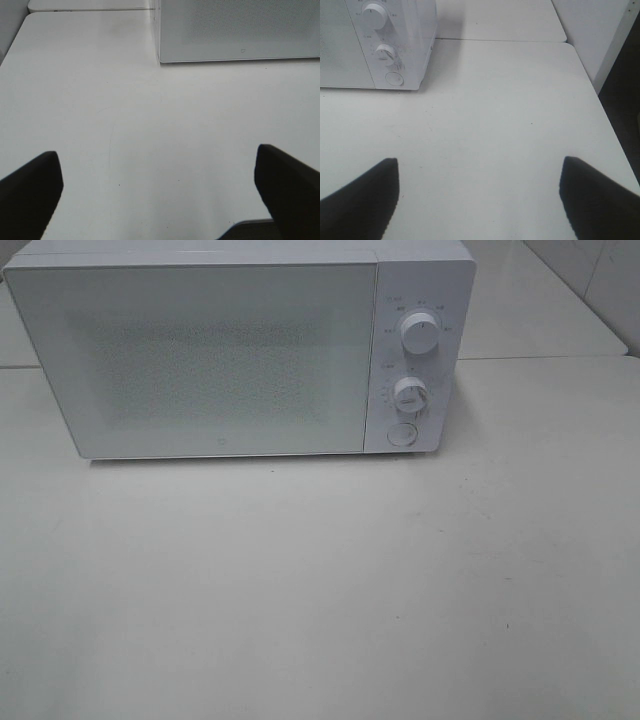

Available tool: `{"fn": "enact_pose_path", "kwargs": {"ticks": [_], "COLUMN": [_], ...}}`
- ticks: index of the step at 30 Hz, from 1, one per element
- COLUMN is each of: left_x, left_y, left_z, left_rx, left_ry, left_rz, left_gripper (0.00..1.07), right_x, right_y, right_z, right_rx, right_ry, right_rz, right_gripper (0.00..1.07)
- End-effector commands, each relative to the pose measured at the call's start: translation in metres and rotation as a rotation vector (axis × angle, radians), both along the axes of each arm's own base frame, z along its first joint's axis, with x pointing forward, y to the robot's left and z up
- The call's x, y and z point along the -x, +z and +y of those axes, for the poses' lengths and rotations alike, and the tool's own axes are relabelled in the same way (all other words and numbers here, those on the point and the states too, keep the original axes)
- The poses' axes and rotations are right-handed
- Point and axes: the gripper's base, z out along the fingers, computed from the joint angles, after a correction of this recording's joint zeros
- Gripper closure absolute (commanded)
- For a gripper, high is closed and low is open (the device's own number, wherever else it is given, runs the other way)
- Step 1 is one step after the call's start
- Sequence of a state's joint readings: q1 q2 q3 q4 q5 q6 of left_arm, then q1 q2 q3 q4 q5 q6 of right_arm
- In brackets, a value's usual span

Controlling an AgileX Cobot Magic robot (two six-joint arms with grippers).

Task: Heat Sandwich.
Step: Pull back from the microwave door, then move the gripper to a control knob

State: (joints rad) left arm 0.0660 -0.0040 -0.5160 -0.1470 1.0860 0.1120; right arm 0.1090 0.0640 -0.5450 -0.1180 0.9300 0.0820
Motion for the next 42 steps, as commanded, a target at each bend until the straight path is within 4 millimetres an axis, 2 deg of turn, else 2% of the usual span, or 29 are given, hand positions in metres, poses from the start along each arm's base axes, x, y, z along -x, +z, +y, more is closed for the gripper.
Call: {"fn": "enact_pose_path", "kwargs": {"ticks": [1, 3, 6, 12, 13, 17, 21, 26, 30, 42], "left_x": [0.003, 0.003, 0.003, 0.003, 0.003, 0.003, 0.003, 0.003, 0.003, 0.003], "left_y": [0.001, 0.001, 0.001, 0.001, 0.001, 0.001, 0.001, 0.001, 0.001, 0.001], "left_z": [0.0, 0.0, 0.0, 0.0, 0.0, 0.0, 0.0, 0.0, 0.0, 0.0], "left_rx": [-0.002, -0.002, -0.002, -0.002, -0.002, -0.002, -0.002, -0.002, -0.002, -0.002], "left_ry": [0.005, 0.005, 0.005, 0.005, 0.005, 0.005, 0.005, 0.005, 0.005, 0.005], "left_rz": [-0.033, -0.033, -0.033, -0.033, -0.033, -0.033, -0.033, -0.033, -0.033, -0.033], "left_gripper": [0.09, 0.09, 0.09, 0.09, 0.09, 0.09, 0.09, 0.09, 0.09, 0.09], "right_x": [-0.012, -0.015, -0.034, -0.058, -0.068, -0.082, -0.105, -0.122, -0.148, -0.189], "right_y": [0.008, 0.009, 0.013, 0.017, 0.017, 0.016, 0.012, 0.009, 0.002, -0.016], "right_z": [0.001, 0.002, 0.004, 0.008, 0.009, 0.011, 0.014, 0.016, 0.02, 0.027], "right_rx": [0.007, 0.008, 0.012, 0.014, 0.016, 0.014, 0.007, -0.004, -0.019, -0.025], "right_ry": [-0.002, 0.0, 0.009, 0.022, 0.026, 0.03, 0.034, 0.036, 0.043, 0.067], "right_rz": [-0.022, -0.019, -0.014, -0.013, -0.008, 0.009, 0.036, 0.044, 0.044, 0.041], "right_gripper": [0.26, 0.26, 0.26, 0.26, 0.27, 0.28, 0.29, 0.31, 0.31, 0.31]}}
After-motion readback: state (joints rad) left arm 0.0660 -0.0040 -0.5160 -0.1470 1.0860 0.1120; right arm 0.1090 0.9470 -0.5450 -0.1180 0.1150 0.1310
